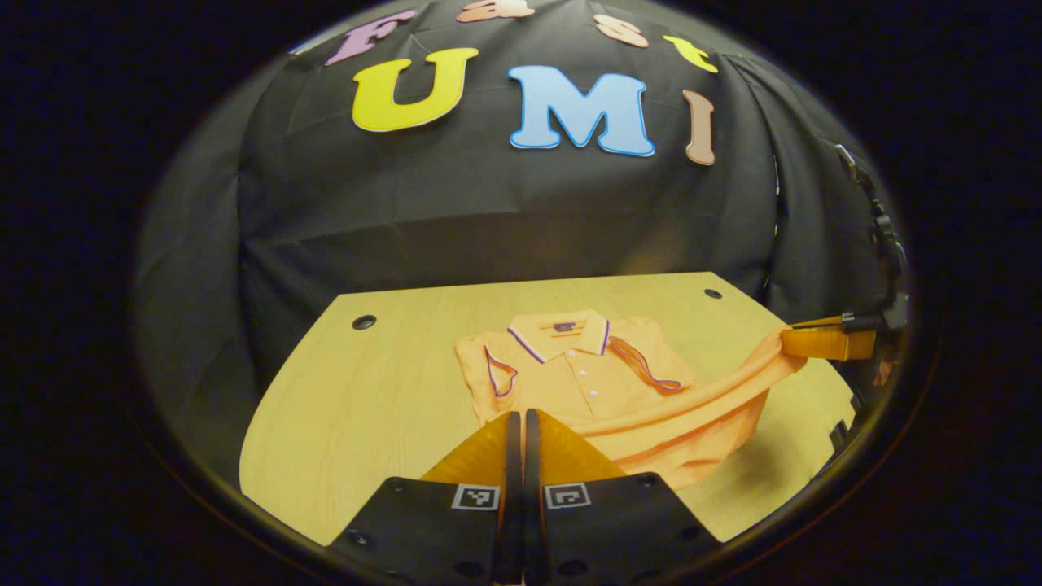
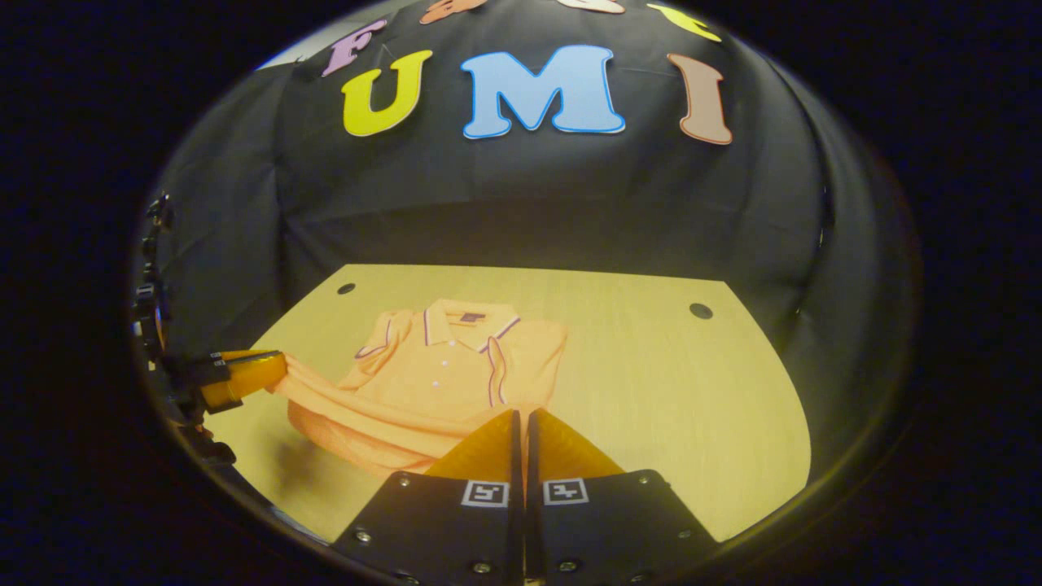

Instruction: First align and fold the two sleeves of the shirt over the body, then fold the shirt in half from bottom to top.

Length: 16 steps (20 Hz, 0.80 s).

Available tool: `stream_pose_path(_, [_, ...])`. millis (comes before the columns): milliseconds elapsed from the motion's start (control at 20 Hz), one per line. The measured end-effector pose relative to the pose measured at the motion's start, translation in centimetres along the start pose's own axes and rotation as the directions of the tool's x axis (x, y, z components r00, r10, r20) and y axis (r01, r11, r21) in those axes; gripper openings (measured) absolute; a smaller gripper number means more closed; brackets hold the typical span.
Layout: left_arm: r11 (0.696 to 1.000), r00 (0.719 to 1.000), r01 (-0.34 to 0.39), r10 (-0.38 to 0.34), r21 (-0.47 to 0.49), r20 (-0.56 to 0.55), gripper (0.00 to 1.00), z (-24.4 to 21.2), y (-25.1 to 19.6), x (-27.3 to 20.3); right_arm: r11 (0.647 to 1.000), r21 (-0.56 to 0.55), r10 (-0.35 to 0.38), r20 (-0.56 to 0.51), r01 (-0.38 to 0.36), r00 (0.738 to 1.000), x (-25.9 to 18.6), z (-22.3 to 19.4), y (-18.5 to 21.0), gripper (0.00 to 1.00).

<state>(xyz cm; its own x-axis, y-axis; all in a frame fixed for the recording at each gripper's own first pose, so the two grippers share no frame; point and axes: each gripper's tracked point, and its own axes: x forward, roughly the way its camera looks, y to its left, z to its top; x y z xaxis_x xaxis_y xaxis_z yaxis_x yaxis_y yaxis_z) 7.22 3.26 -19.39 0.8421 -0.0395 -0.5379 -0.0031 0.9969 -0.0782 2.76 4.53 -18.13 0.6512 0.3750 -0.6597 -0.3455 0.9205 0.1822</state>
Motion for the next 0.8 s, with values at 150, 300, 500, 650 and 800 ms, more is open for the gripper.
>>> stream_pose_path(150, [1.000, 1.000, 0.003, -0.003, -0.002, 0.010, 0.06, 2.2, 0.8, 3.9, 0.999, -0.029, -0.022, 0.002, 0.022, 1.000, 3.1, 2.5, -0.3, 0.01])
stream_pose_path(300, [1.000, 1.000, -0.004, 0.004, -0.003, 0.013, 0.07, 3.9, 2.1, 7.7, 0.998, -0.045, -0.042, 0.007, 0.043, 0.999, 6.6, 4.8, -0.4, 0.01])
stream_pose_path(500, [1.000, 1.000, -0.015, 0.015, -0.016, 0.021, 0.06, 5.8, 4.2, 12.5, 0.997, -0.039, -0.064, -0.003, 0.064, 0.998, 11.2, 6.6, -0.4, 0.01])
stream_pose_path(650, [1.000, 1.000, -0.015, 0.015, -0.003, 0.023, 0.06, 6.7, 5.1, 16.1, 0.996, -0.022, -0.081, -0.014, 0.081, 0.997, 14.5, 7.2, -0.6, 0.01])
stream_pose_path(800, [1.000, 1.000, -0.013, 0.013, 0.023, 0.016, 0.06, 6.8, 5.5, 19.2, 0.994, 0.007, -0.109, -0.040, 0.109, 0.993, 17.5, 7.1, -1.2, 0.01])
